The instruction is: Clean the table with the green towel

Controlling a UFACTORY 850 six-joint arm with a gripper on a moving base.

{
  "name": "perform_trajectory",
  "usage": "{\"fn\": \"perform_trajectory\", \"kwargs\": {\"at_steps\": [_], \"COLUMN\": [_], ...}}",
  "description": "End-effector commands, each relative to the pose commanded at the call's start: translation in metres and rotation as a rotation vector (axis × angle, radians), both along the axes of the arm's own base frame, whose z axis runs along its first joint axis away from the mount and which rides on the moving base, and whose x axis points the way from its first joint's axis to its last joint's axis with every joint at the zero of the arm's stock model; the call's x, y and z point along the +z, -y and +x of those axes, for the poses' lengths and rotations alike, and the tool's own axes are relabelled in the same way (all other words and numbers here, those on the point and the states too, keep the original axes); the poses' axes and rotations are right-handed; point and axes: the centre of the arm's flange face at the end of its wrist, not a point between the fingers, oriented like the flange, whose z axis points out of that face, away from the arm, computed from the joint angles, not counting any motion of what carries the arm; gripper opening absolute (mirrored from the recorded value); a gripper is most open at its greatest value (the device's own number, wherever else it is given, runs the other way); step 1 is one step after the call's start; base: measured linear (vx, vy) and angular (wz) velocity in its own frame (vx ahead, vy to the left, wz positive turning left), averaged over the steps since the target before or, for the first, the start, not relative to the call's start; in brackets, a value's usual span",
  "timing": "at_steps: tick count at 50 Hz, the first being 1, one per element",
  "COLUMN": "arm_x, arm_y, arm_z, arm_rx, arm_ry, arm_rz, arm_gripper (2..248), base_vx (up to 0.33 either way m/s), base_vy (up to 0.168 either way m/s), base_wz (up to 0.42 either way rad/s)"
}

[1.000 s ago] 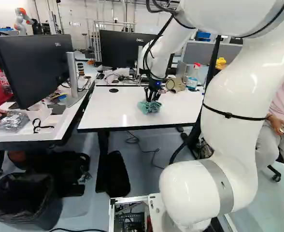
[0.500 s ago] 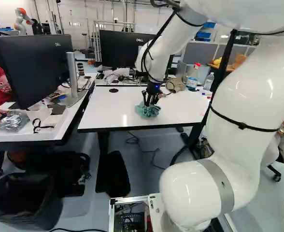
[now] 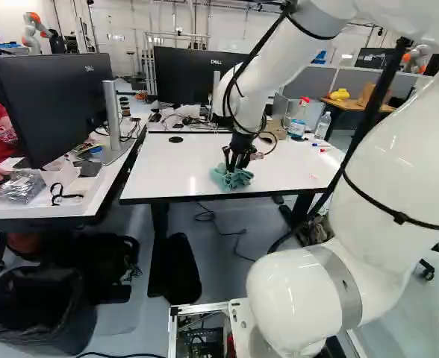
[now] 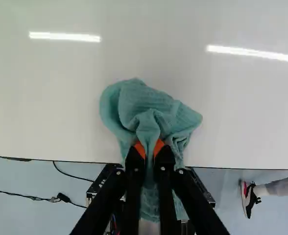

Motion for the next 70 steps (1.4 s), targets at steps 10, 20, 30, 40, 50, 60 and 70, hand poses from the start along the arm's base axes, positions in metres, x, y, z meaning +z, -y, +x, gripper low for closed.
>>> {"fn": "perform_trajectory", "kwargs": {"at_steps": [10,20,30,40,50,60,70], "arm_x": [0.0,0.004,0.017,0.031,0.042,0.042,0.042], "arm_y": [0.0,0.001,-0.006,-0.023,-0.04,-0.059,-0.078], "arm_z": [0.0,-0.003,-0.008,-0.011,-0.014,-0.013,-0.017], "arm_rx": [-0.001,-0.001,0.017,0.058,0.103,0.148,0.196], "arm_ry": [0.0,0.01,0.042,0.075,0.101,0.1,0.099], "arm_rz": [0.0,0.001,0.003,0.008,0.013,0.015,0.017], "arm_gripper": [38,38,38,38,38,38,38], "base_vx": [0.0,0.0,0.0,0.0,0.0,0.0,0.0], "base_vy": [0.0,0.0,0.0,0.0,0.0,0.0,0.0], "base_wz": [0.0,0.0,0.0,0.0,0.0,0.0,0.0]}}
